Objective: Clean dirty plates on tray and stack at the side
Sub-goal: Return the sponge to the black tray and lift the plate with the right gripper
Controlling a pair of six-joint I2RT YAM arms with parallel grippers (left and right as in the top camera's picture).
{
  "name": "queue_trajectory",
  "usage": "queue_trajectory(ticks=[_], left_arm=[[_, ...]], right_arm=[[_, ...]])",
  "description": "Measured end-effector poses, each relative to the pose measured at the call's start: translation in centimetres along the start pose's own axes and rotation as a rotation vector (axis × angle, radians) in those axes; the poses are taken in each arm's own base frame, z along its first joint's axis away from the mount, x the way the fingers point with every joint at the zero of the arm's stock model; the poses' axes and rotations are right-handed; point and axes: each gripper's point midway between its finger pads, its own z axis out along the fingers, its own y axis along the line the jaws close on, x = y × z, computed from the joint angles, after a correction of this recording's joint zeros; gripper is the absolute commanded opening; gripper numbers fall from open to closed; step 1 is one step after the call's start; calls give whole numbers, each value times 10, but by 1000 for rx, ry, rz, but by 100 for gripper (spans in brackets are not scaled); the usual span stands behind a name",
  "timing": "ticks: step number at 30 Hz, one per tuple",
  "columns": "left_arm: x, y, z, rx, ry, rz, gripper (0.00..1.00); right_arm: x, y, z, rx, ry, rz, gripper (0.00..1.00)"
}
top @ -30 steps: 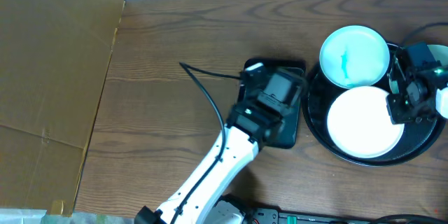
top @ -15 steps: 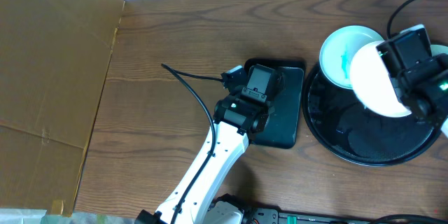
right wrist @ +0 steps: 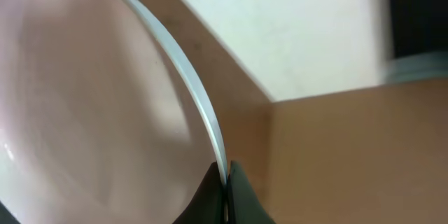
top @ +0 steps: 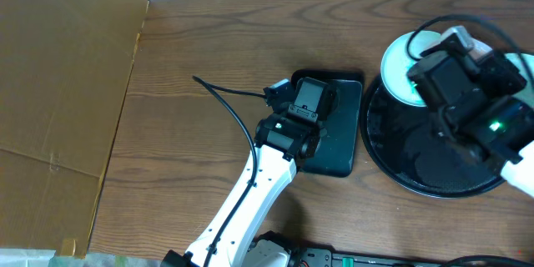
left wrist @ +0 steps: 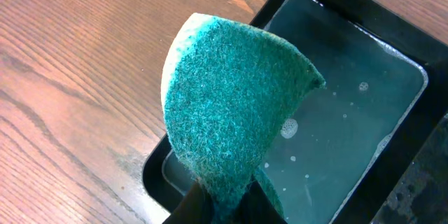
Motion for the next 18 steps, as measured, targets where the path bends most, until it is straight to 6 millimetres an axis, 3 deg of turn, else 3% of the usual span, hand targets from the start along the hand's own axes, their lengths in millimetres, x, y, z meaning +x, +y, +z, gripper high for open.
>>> queue_trajectory(ticks=[6, 13, 16, 18], left_arm=[[0, 0, 0, -1, 1, 1, 8], [0, 0, 0, -1, 1, 1, 8], [0, 0, 0, -1, 1, 1, 8], [0, 0, 0, -2, 2, 1, 8]], right_arm=[[-18, -20, -19, 153, -35, -129, 1], [-23, -24, -30, 204, -37, -206, 1], [-11, -5, -23, 94, -30, -249, 1], [0, 23, -14, -88, -32, -280, 1]])
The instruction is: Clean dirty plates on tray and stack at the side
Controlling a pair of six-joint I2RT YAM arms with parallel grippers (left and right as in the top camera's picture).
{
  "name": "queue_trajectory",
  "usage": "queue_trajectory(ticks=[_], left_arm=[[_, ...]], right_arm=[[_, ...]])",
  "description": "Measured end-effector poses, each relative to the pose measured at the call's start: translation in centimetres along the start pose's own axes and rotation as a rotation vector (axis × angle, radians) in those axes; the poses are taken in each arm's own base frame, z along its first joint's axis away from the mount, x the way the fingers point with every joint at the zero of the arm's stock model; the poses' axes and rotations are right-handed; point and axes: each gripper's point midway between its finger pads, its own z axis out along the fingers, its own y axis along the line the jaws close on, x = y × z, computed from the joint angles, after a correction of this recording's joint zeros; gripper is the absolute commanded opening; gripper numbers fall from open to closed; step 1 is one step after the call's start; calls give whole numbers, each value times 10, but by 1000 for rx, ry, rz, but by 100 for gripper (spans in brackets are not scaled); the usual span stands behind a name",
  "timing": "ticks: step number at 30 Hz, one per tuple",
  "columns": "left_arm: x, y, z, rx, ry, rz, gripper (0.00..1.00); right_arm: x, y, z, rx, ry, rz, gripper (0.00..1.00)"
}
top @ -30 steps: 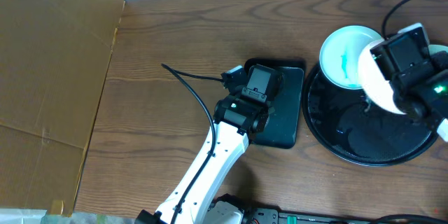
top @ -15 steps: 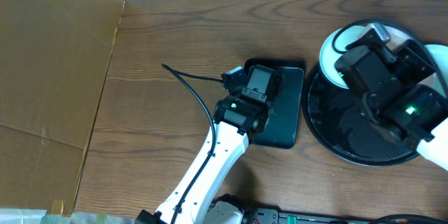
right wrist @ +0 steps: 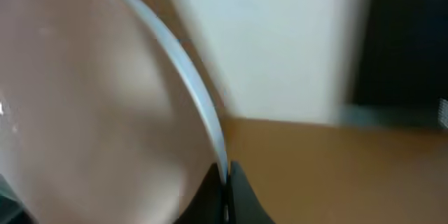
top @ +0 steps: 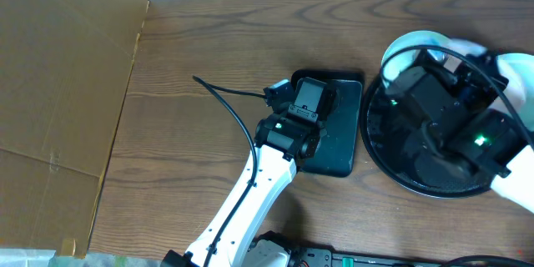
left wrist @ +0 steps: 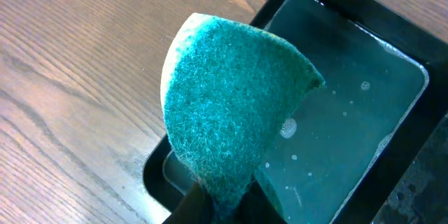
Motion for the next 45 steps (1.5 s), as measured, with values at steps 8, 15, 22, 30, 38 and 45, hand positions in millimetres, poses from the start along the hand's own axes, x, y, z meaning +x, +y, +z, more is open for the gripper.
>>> queue_trajectory(ticks=[8, 15, 22, 30, 38, 45], left_arm=[[1, 1, 0, -6, 5, 4, 8], [2, 2, 0, -9, 8, 6, 8], [2, 2, 0, -9, 8, 6, 8], [2, 2, 0, -9, 9, 6, 8], [2, 2, 0, -9, 8, 6, 8], [1, 1, 0, -5, 5, 3, 8]], right_arm=[[6, 45, 54, -546, -71, 406, 1], [78, -10, 119, -560, 42, 918, 1], [197, -41, 172, -431, 270, 1359, 1], [307, 1, 218, -352, 617, 1763, 2], [366, 51, 241, -340, 820, 1901, 2], [373, 57, 249, -336, 827, 1929, 41]])
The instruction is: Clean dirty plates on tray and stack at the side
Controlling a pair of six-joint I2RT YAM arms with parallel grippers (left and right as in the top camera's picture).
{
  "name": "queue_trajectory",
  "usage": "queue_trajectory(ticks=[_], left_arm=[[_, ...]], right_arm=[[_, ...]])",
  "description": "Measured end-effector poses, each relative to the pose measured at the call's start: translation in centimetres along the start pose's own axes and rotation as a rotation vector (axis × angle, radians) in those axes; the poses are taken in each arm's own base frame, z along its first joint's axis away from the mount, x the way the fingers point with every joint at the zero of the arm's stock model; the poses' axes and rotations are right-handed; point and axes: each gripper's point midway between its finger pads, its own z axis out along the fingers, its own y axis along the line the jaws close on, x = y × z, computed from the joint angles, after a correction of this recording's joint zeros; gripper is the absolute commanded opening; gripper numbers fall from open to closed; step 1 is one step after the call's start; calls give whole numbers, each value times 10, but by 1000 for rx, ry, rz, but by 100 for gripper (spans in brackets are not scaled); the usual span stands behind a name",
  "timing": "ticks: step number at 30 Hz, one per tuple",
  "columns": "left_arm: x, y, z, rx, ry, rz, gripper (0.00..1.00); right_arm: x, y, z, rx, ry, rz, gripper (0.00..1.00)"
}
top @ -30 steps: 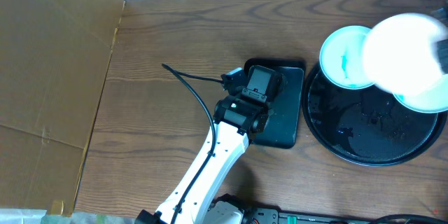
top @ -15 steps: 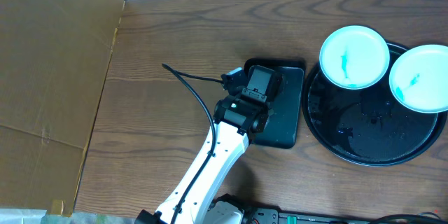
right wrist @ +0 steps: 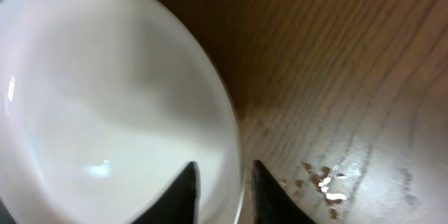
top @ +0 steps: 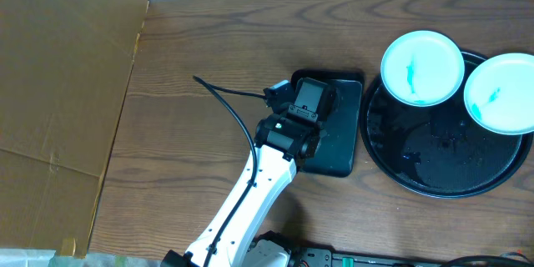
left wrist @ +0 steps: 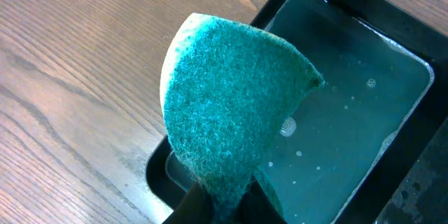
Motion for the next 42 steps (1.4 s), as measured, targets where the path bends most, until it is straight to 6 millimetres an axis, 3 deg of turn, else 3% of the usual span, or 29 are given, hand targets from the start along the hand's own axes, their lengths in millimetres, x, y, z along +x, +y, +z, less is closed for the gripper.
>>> queue_trajectory(ticks=[5, 7, 9, 12, 14, 17, 19, 24, 29, 34, 42], left_arm=[[0, 0, 0, 1, -1, -1, 8], [0, 0, 0, 2, -2, -1, 8], [-1, -1, 0, 2, -2, -1, 8], [-1, -1, 0, 4, -4, -3, 8], [-1, -1, 0, 5, -4, -3, 8], [-1, -1, 0, 5, -4, -3, 8], [-1, -1, 0, 4, -4, -2, 8], [-1, -1, 0, 4, -4, -3, 8], [-1, -1, 0, 4, -4, -2, 8], [0, -3, 0, 12, 4, -3, 8], [3, -5, 0, 26, 19, -3, 8]], right_arm=[[-7, 8, -17, -32, -40, -3, 74], [-18, 17, -39, -65, -103, -9, 81], [-32, 34, -73, -133, -200, -34, 83], [-47, 76, -134, -296, -357, -125, 86], [-42, 117, -175, -435, -441, -233, 98], [-9, 178, -215, -603, -488, -449, 99], [24, 213, -222, -672, -472, -594, 99], [119, 279, -195, -720, -372, -928, 96], [186, 315, -133, -641, -303, -1131, 80], [224, 331, -79, -568, -278, -1226, 74], [260, 332, -28, -492, -234, -1297, 62]])
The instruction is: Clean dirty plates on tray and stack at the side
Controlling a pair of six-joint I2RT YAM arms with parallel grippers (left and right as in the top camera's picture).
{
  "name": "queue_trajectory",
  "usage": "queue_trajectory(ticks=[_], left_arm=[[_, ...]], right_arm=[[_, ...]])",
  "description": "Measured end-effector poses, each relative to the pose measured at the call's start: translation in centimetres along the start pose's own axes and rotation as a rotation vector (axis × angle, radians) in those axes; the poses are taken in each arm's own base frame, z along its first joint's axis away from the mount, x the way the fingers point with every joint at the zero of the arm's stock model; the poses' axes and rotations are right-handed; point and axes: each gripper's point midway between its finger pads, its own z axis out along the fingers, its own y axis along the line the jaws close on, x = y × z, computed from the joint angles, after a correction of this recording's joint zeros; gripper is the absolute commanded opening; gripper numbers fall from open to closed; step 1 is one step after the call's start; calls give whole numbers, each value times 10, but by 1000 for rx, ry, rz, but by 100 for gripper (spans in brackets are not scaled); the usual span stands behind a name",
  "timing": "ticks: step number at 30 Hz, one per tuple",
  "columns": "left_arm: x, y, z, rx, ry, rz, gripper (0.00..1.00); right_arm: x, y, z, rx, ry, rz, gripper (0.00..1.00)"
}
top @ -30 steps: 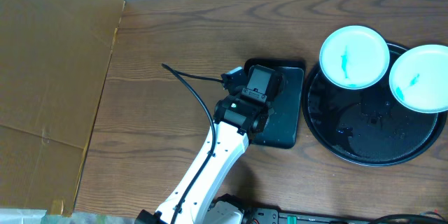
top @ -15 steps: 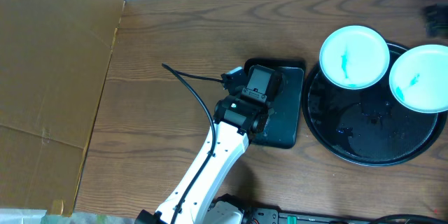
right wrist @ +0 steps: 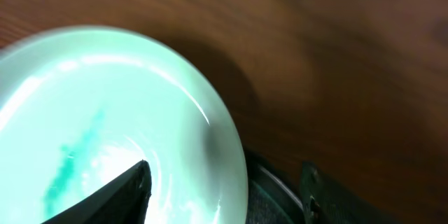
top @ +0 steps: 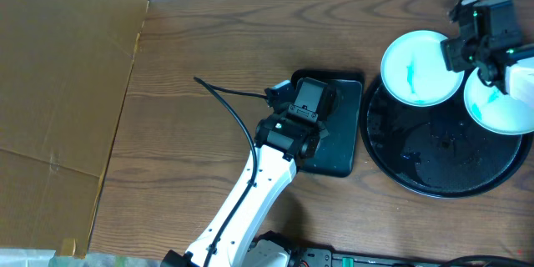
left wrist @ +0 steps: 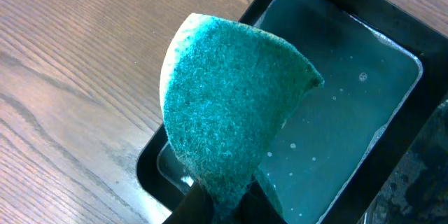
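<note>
Two white plates smeared with teal sit at the back of the round black tray (top: 434,167): one at its left (top: 417,71), the other at its right (top: 505,108), partly under my right arm. My right gripper (top: 467,50) is open, its fingers either side of the left plate's (right wrist: 105,112) right rim. The right wrist view shows that gripper (right wrist: 224,189) holding nothing. My left gripper (left wrist: 222,199) is shut on a green sponge (left wrist: 234,98) over the black basin (left wrist: 392,22) of soapy water.
The basin (top: 344,154) stands just left of the round tray. A black cable (top: 225,100) lies on the wood left of the basin. A cardboard wall (top: 58,92) borders the table's left side.
My right arm, then outside the overhead view with its open gripper at a clean white plate on bare wood, is now back over the tray at the left dirty plate's rim. The left arm holds still.
First my right gripper held a plate by its rim above the tray, and was still shut on it shortly after. Then it stood open beside that plate on the wood, away from the tray. It is now open at another plate. The sponge stayed gripped throughout.
</note>
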Motion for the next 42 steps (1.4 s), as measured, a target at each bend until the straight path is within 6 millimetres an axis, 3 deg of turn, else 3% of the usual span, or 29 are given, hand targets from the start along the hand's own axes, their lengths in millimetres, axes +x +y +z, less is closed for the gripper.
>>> queue_trajectory(ticks=[6, 11, 18, 22, 27, 36, 42], left_arm=[[0, 0, 0, 2, 2, 0, 8], [-1, -2, 0, 9, -1, -4, 8], [-1, -3, 0, 11, -3, -5, 8], [-1, -3, 0, 11, -3, -5, 8], [-1, -3, 0, 11, -3, -5, 8], [-1, -3, 0, 11, -3, -5, 8], [-1, -3, 0, 11, -3, -5, 8]], right_arm=[[25, -4, 13, 26, 80, -2, 53], [31, -5, 13, 31, 108, 11, 37], [37, 2, 16, 22, 126, 8, 36], [50, 9, 28, 9, 159, 1, 28], [53, 11, 30, 2, 165, 4, 1], [45, 14, 19, -14, 152, 9, 1], [34, 22, -15, -45, 157, 7, 1]])
